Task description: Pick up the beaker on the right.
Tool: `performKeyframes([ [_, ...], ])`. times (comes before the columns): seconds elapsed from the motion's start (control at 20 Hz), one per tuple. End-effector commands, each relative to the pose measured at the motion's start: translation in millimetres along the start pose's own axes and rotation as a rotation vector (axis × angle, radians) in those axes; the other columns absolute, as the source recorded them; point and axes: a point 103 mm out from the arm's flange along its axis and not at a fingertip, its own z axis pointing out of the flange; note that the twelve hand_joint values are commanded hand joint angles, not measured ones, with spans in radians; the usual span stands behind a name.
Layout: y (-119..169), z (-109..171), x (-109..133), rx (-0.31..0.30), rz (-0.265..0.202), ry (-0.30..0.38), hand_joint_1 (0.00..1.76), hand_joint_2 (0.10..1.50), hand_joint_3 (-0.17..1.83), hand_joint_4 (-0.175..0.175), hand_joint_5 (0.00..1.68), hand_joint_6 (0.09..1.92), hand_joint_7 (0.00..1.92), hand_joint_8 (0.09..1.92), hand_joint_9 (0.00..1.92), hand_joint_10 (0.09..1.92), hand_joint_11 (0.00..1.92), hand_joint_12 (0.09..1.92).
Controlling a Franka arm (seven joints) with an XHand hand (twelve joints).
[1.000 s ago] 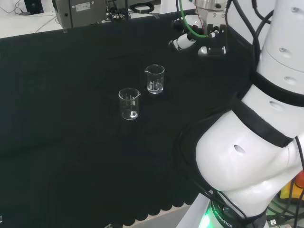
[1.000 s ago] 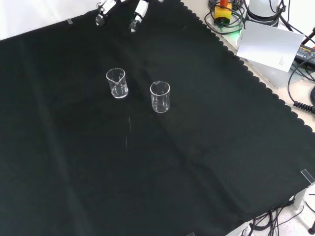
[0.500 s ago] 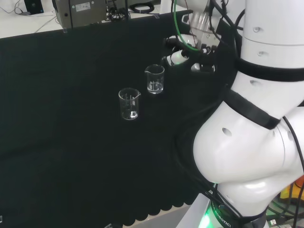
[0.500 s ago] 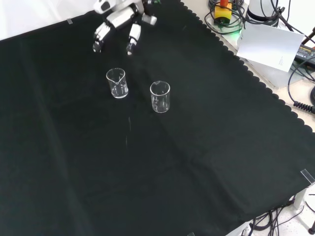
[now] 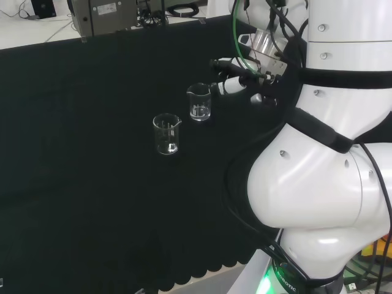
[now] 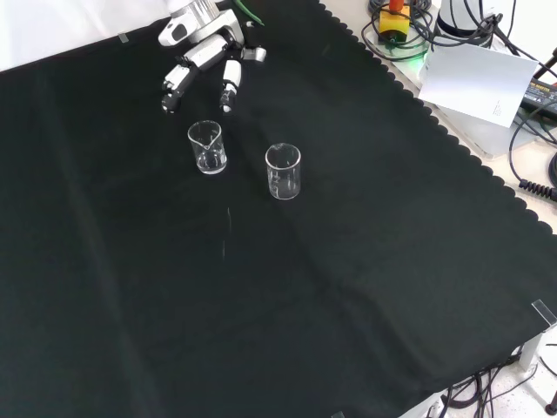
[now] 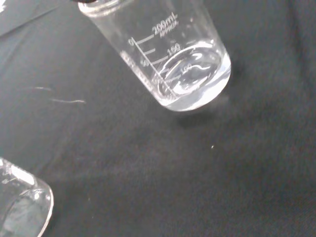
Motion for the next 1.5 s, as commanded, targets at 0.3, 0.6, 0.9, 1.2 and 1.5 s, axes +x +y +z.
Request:
performKeyframes([
  [0.3, 19, 27, 1, 0.018, -0.078, 0.049, 0.78, 0.91, -0.17, 0.014, 0.25, 0.09, 0.05, 0.51, 0.26, 0.59, 0.06, 1.39],
  [0.6, 27, 37, 0, -0.015, -0.091, 0.055, 0.83, 0.89, -0.17, 0.014, 0.31, 0.09, 0.19, 0.57, 0.35, 0.62, 0.07, 1.40],
  [0.9, 33, 51, -3, 0.018, -0.113, 0.119, 0.88, 0.89, -0.17, 0.011, 0.36, 0.09, 0.24, 0.59, 0.38, 0.61, 0.08, 1.39],
  [1.2, 38, 61, -3, 0.003, -0.141, 0.193, 0.89, 0.89, -0.17, 0.009, 0.34, 0.09, 0.16, 0.56, 0.34, 0.58, 0.06, 1.38],
  [1.5, 42, 67, 5, -0.015, -0.182, 0.238, 0.90, 0.89, -0.17, 0.008, 0.34, 0.09, 0.17, 0.57, 0.33, 0.58, 0.05, 1.38],
])
